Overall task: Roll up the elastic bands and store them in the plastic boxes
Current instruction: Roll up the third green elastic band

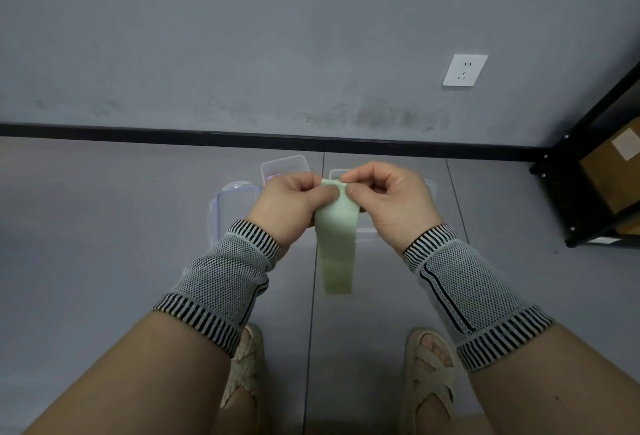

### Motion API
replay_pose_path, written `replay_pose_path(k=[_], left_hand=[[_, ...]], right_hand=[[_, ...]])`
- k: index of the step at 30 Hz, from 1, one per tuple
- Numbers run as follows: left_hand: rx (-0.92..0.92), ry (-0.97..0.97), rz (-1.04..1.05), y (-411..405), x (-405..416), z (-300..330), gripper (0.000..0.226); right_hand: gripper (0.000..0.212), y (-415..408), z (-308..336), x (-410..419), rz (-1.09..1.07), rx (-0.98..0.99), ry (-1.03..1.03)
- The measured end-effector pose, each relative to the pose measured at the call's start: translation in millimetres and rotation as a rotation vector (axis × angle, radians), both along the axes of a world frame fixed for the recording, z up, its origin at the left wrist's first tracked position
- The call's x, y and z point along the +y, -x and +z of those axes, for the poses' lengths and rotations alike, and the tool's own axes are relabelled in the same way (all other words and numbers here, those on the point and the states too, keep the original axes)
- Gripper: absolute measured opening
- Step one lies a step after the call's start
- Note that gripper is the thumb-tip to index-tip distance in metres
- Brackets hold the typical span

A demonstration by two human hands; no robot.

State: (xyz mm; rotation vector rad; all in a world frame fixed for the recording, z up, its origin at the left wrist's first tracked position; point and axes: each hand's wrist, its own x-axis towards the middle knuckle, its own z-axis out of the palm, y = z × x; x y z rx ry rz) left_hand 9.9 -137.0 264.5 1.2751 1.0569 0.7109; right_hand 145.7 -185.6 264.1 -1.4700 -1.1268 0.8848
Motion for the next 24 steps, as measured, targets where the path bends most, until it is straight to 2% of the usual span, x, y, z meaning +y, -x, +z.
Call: replay_pose_path(k=[6,14,19,24], left_hand=[[-0.001,0.103,0.016,1,0,2,0.012],[-0.038,0.195,0.049,1,1,1,0.013],[-0.070,0.298,0.084,1,0,6,0.019],[-0.069,0.275,0.029,2,0,5,0.020]], right_hand=[[0.031,2,1,-4,0.059,-0.144,-0.045],[0.018,1,-5,-3,0.048,-0.404,-0.140],[0.017,0,-7,-3,0.058,-0.465,-0.170],[0.016,-2,-8,-4,0.074,-0.459,-0.182]])
